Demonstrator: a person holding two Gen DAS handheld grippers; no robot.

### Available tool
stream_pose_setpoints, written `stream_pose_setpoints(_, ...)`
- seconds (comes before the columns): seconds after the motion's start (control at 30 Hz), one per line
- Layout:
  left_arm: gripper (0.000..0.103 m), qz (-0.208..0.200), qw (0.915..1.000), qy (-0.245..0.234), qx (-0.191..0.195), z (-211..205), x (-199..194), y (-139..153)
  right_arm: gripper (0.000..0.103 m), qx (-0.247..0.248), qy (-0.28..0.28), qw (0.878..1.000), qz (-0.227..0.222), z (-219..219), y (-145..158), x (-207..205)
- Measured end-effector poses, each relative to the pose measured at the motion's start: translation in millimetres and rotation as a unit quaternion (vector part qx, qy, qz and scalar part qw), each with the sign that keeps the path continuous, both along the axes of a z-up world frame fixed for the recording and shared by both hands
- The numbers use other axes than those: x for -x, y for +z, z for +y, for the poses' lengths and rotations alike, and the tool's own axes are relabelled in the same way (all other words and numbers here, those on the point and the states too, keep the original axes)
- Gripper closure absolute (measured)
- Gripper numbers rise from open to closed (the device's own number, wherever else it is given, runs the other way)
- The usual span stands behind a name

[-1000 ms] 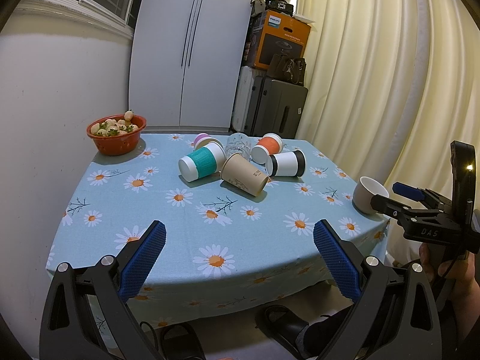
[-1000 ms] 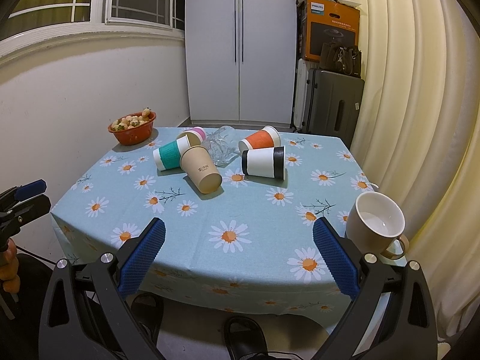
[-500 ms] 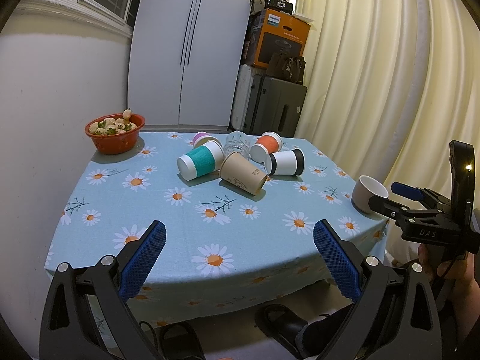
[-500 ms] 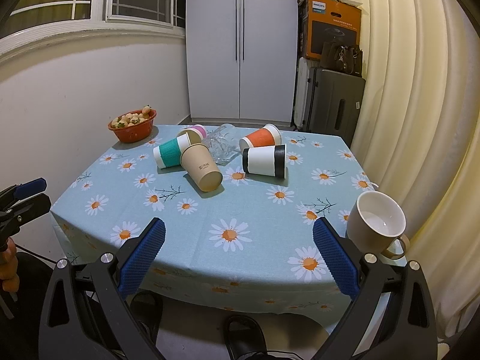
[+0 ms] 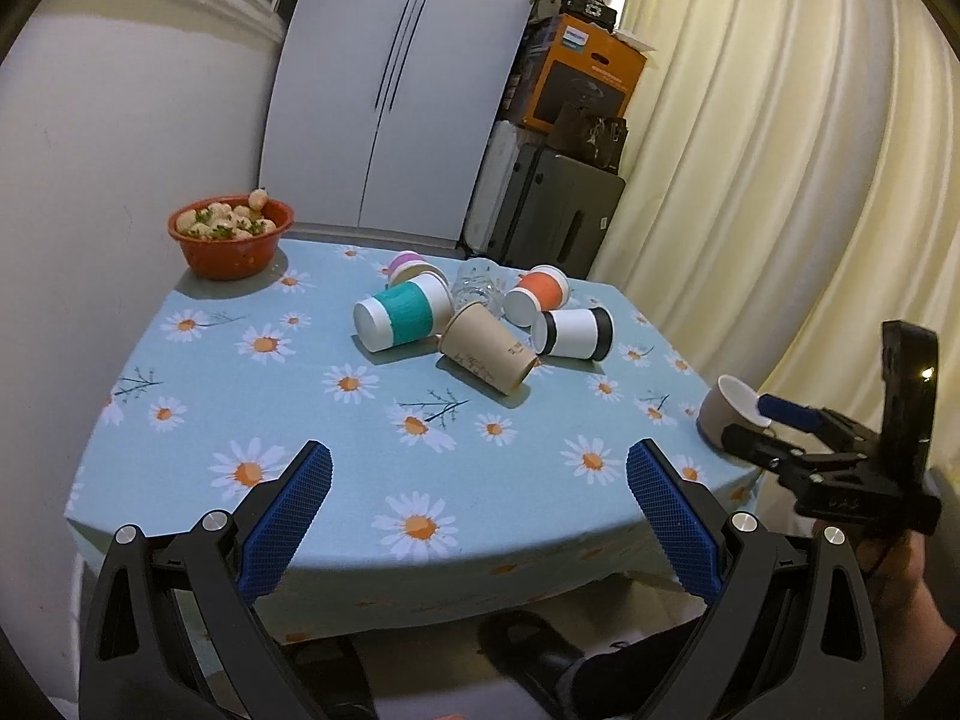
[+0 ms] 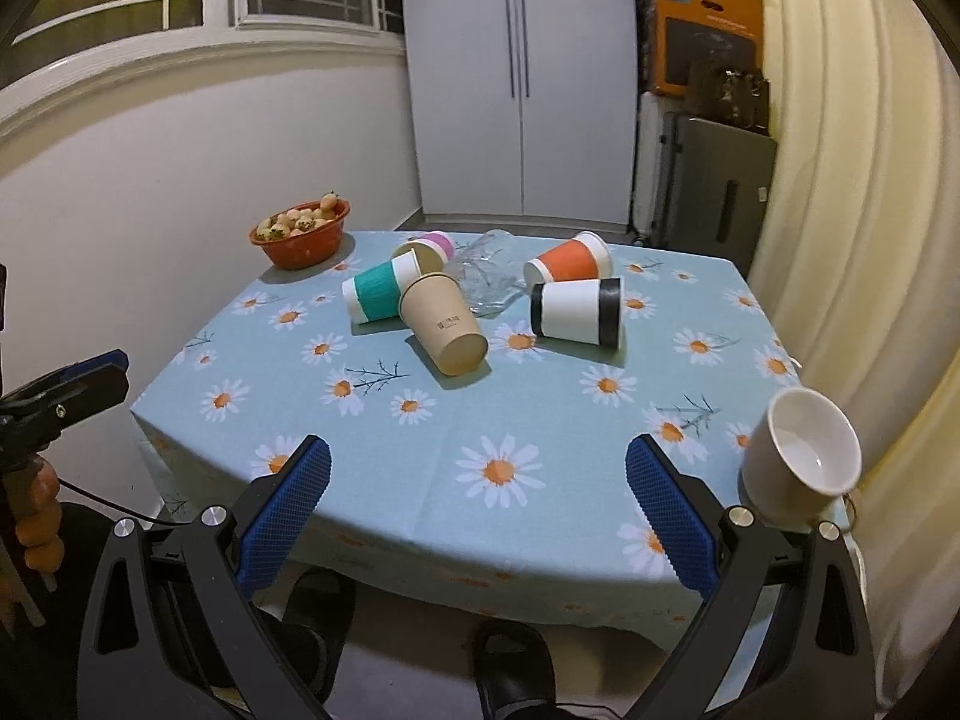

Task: Flip cup upright
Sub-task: 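Reach the right gripper to the tan kraft cup lying on its side and grasp it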

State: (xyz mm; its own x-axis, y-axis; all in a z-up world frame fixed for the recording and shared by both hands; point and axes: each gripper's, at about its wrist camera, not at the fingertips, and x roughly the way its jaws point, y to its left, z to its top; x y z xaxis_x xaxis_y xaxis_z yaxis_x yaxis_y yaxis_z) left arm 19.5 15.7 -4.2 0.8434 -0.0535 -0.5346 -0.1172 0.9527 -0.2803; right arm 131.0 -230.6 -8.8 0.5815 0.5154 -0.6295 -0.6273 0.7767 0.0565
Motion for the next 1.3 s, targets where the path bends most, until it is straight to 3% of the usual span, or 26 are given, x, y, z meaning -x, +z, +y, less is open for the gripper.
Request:
stream_pose_setpoints(0.2, 0.007, 0.021, 0.9996, 0.009, 0.018, 9, -27, -1, 0.005, 0.044, 0.042, 0.998, 0.011, 26, -4, -31)
stream_pose_setpoints(0.63, 0.007, 0.036, 0.9927, 0.031, 0.111, 38, -93, -2, 0.005, 0.077, 0.115, 0.988, 0.070, 99, -6, -121)
stream_pose_setpoints(0.77, 0.007, 0.049, 0.9914, 0.060, 0.105, 48, -108, -10, 0.006, 0.094, 0.131, 0.983, 0.093, 125, -13, -145)
stream_pose_setpoints(0.9, 0.007, 0.067, 0.9876, 0.086, 0.113, 60, -118, -26, 0.013, 0.119, 0.154, 0.974, 0.113, 148, -22, -162)
stream_pose_setpoints(1.2, 0.007, 0.104, 0.9829, 0.097, 0.117, 73, -131, -51, 0.028, 0.194, 0.184, 0.950, 0.160, 194, -55, -194)
stream_pose_setpoints(1.3, 0.007, 0.111, 0.9816, 0.100, 0.119, 75, -132, -53, 0.029, 0.210, 0.187, 0.944, 0.175, 201, -64, -200)
